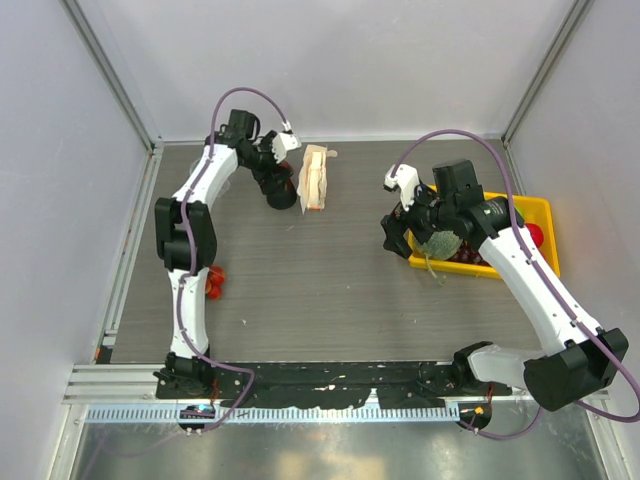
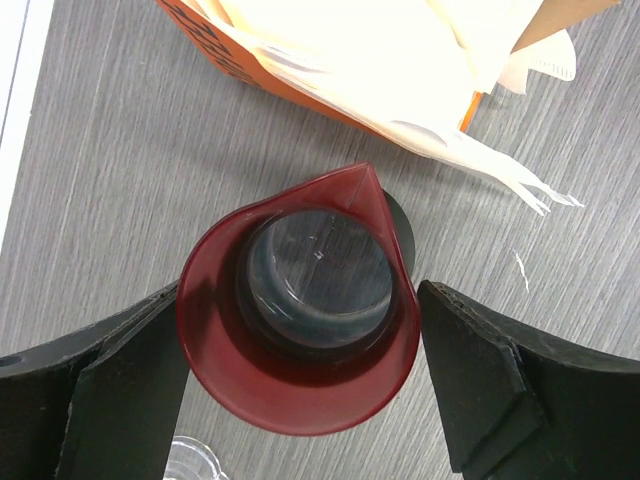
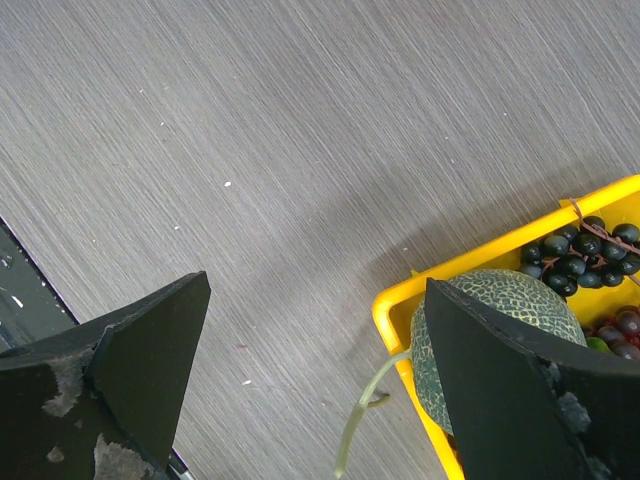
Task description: Place the coffee filter in the dripper
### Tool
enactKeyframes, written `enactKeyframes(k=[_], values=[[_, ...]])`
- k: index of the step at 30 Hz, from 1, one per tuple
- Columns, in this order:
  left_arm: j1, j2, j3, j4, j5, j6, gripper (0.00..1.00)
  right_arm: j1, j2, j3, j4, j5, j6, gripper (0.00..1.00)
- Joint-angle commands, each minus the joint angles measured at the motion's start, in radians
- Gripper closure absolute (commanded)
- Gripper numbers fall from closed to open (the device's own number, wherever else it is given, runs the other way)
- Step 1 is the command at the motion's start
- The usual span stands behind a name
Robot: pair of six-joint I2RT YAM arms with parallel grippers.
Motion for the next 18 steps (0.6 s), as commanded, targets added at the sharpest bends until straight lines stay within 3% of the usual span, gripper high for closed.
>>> enactKeyframes(k=[1, 10, 18], values=[[-0.004, 0.012, 0.04, 0.036, 0.042, 0.01, 0.06, -0.002, -0.027, -0.003, 0.018, 0.0, 0.0, 0.05], [-0.004, -0.075, -0.048, 0.042, 0.053, -0.029, 0.34, -0.002, -0.038, -0.014, 0.015, 0.0, -0.004, 0.05], [0.002, -0.311, -0.355, 0.1, 0.021, -0.107, 0.41, -0.002, -0.059, -0.014, 0.004, -0.015, -0.006, 0.04]])
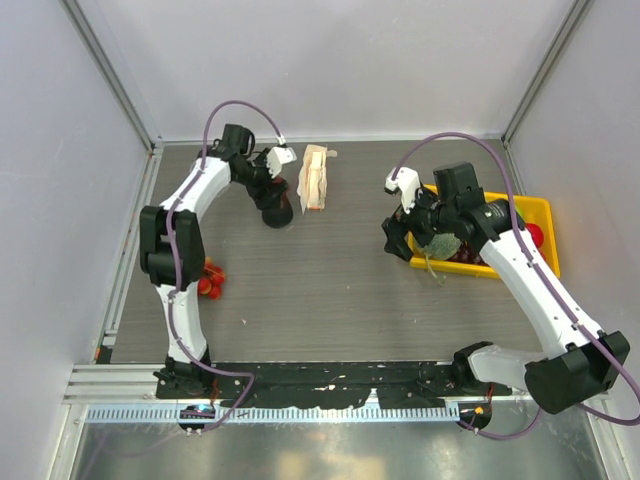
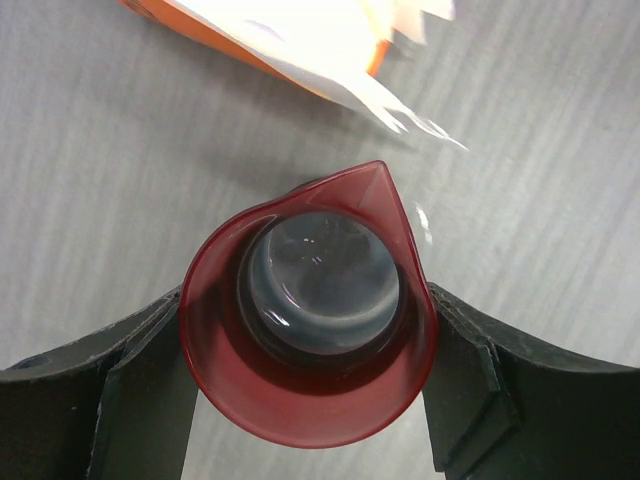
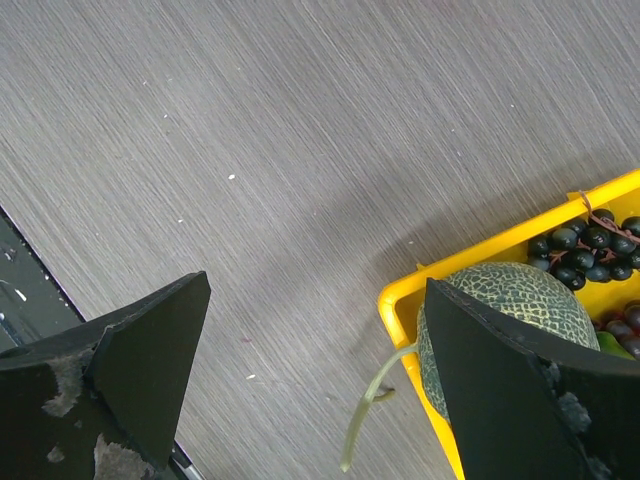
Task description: Place the coffee filter in the dripper
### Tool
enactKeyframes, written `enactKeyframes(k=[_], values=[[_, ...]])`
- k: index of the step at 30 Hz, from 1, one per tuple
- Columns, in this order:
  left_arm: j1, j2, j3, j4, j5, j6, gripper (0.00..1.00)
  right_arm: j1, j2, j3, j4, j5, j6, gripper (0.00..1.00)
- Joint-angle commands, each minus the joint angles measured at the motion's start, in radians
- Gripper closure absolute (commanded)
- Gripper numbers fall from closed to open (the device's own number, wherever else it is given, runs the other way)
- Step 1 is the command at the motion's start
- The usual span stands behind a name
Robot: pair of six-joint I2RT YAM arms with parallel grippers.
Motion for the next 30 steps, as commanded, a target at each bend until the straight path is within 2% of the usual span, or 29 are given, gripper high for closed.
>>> enactKeyframes(k=[1, 7, 12, 15, 20, 24, 30], values=[[0.003, -0.198, -0.139, 0.034, 0.014, -0.077, 0.42, -0.003, -0.052, 0.001, 0.011, -0.018, -0.003, 0.05], [-0.034, -0.399, -0.415, 0.081, -0.006, -0.192, 0.46, -0.003, -0.073, -0.001, -0.01, -0.024, -0.006, 0.05], [-0.109, -0.604, -0.674, 0.227, -0.06, -0.318, 0.45, -0.002, -0.099, -0.004, -0.022, -0.012, -0.007, 0.04], [-0.19, -0.712, -0.788, 0.33, -0.122, -0.41, 0.44, -0.002, -0.108, -0.014, -0.027, -0.004, -0.007, 0.04], [-0.342, -0.753, -0.862, 0.426, -0.256, -0.503, 0.45, -0.002, -0.121, -0.022, -0.028, 0.007, 0.0, 0.04], [-0.428, -0.724, -0.856, 0.468, -0.331, -0.54, 0.45, -0.002, -0.125, -0.017, -0.036, 0.019, 0.0, 0.05], [-0.463, -0.657, -0.813, 0.496, -0.36, -0.577, 0.44, -0.002, -0.131, -0.017, -0.042, 0.021, -0.001, 0.05]])
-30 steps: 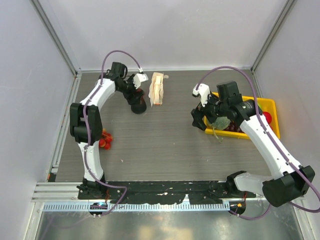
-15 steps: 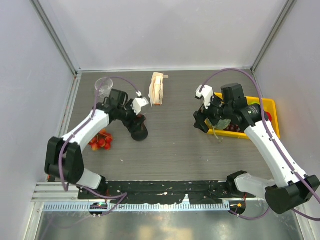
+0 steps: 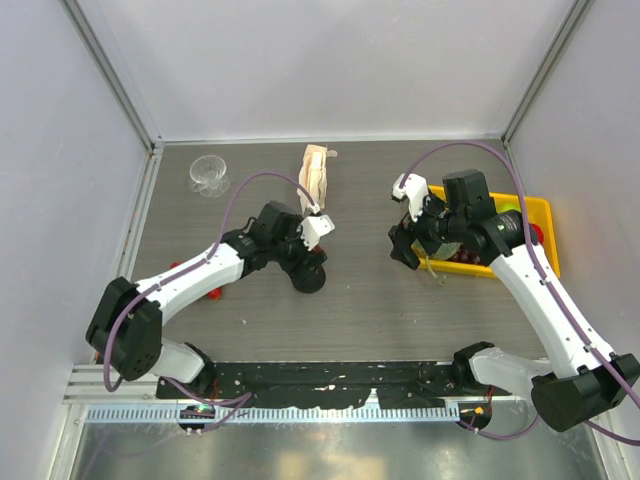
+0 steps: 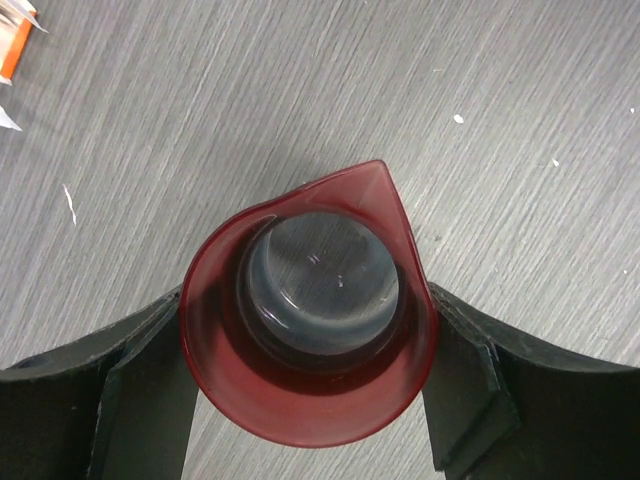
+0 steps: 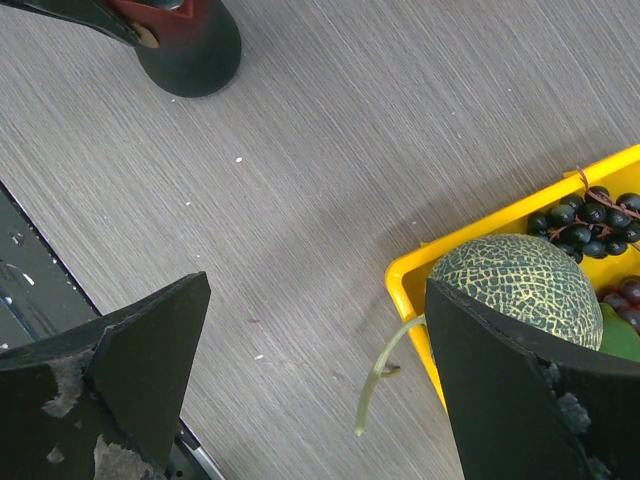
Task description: Place the coffee filter in the dripper
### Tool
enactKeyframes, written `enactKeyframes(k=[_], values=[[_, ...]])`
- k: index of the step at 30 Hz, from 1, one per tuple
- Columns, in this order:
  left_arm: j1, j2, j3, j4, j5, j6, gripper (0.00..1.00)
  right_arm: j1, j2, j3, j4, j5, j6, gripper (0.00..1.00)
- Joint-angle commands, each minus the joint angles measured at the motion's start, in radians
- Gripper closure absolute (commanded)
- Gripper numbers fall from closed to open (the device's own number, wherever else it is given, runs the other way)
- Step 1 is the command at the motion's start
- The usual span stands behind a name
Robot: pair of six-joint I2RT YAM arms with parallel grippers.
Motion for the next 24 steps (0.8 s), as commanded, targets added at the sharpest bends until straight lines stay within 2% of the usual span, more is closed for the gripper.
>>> enactKeyframes(k=[1, 5, 7, 8, 10, 11, 17, 24], values=[[-0.011, 0.041, 0.057, 0.106, -0.047, -0.052, 0.44, -0.003, -0.034, 0.007, 0.004, 0.007, -0.001, 0.04], [-0.031, 0.059, 0.051, 0.126, -0.053, -0.055, 0.41, -0.002, -0.035, 0.005, 0.004, 0.007, -0.003, 0.05], [-0.042, 0.062, 0.047, 0.126, -0.048, -0.06, 0.34, -0.002, -0.032, 0.005, 0.004, 0.007, -0.003, 0.04], [-0.047, 0.061, 0.045, 0.121, -0.045, -0.063, 0.28, -0.003, -0.032, 0.004, 0.004, 0.004, -0.003, 0.05], [-0.053, 0.054, 0.047, 0.117, -0.041, -0.069, 0.08, -0.002, -0.031, 0.002, 0.003, -0.001, -0.003, 0.04], [-0.056, 0.05, 0.051, 0.108, -0.038, -0.075, 0.01, 0.0, -0.031, 0.004, 0.003, -0.001, -0.004, 0.04], [-0.054, 0.045, 0.116, -0.004, -0.036, -0.08, 0.01, -0.002, -0.032, -0.001, 0.001, -0.008, -0.003, 0.05], [-0.053, 0.038, 0.09, -0.095, -0.027, -0.001, 0.01, -0.002, -0.026, 0.009, -0.01, -0.008, -0.009, 0.05]])
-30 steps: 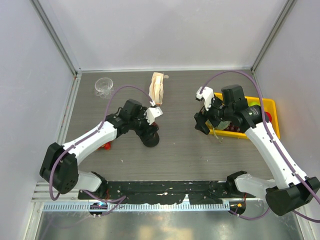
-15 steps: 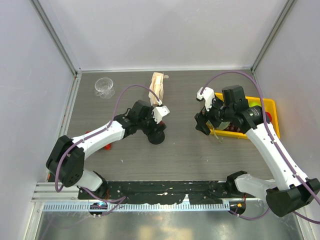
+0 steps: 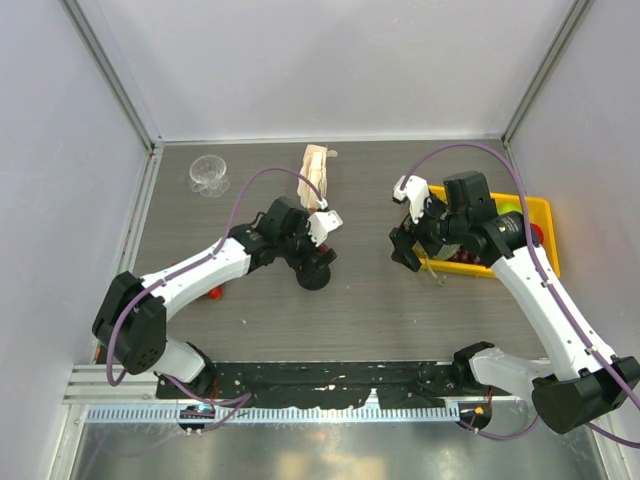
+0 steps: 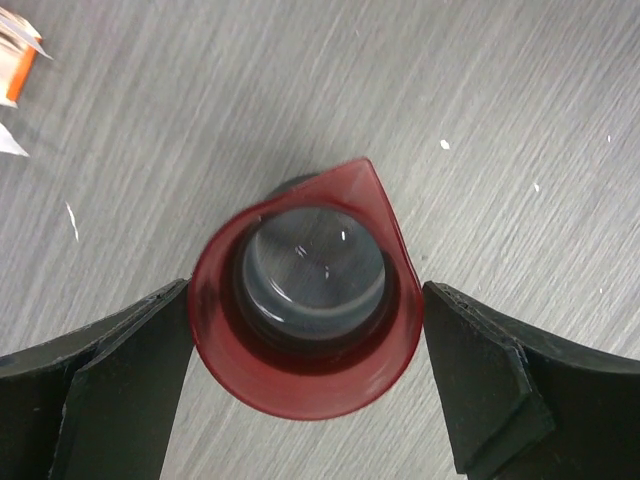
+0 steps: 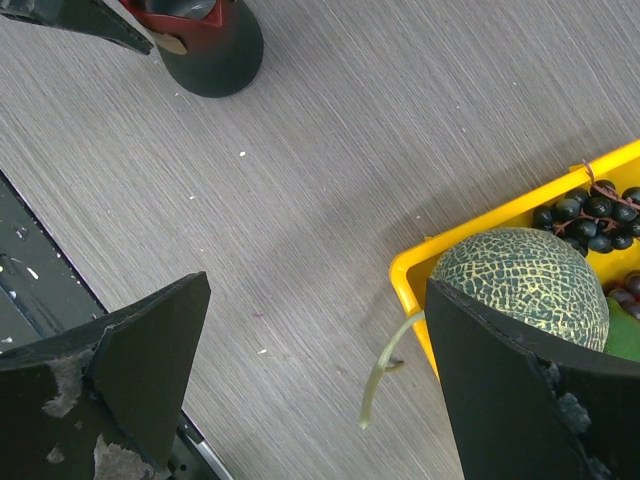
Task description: Place the coffee filter in the dripper
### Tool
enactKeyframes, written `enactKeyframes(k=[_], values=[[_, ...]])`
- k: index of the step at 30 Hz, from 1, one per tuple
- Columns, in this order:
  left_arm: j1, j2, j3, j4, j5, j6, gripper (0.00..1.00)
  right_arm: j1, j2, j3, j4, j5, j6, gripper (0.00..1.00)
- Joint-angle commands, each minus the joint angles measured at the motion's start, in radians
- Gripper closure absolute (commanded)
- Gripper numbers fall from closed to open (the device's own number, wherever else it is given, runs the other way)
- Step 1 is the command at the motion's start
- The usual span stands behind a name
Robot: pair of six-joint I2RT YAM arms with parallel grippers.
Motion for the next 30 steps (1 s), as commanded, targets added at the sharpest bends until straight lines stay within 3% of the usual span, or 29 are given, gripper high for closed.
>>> enactKeyframes(k=[1, 10, 13, 17, 24, 30], values=[[-0.001, -0.03, -0.003, -0.094, 0.03, 0.064, 0.01, -0.002, -0.014, 0.011, -0.002, -0.008, -0.011, 0.05], [0.054, -0.191, -0.086, -0.291, 0.136, 0.153, 0.01, -0.002, -0.021, 0.014, -0.019, -0.01, -0.015, 0.04], [0.173, -0.277, -0.087, -0.354, 0.193, 0.17, 0.01, -0.002, -0.038, 0.008, -0.022, -0.005, -0.016, 0.04], [0.415, -0.328, 0.012, -0.406, 0.234, 0.182, 0.01, -0.002, -0.049, -0.003, -0.022, -0.002, -0.016, 0.04], [0.813, -0.123, 0.329, -0.369, 0.231, 0.216, 0.08, -0.003, -0.055, -0.011, -0.019, 0.001, -0.008, 0.05], [0.956, 0.181, 0.597, -0.434, 0.259, 0.288, 0.17, -0.003, -0.06, -0.017, -0.022, 0.004, -0.01, 0.05]])
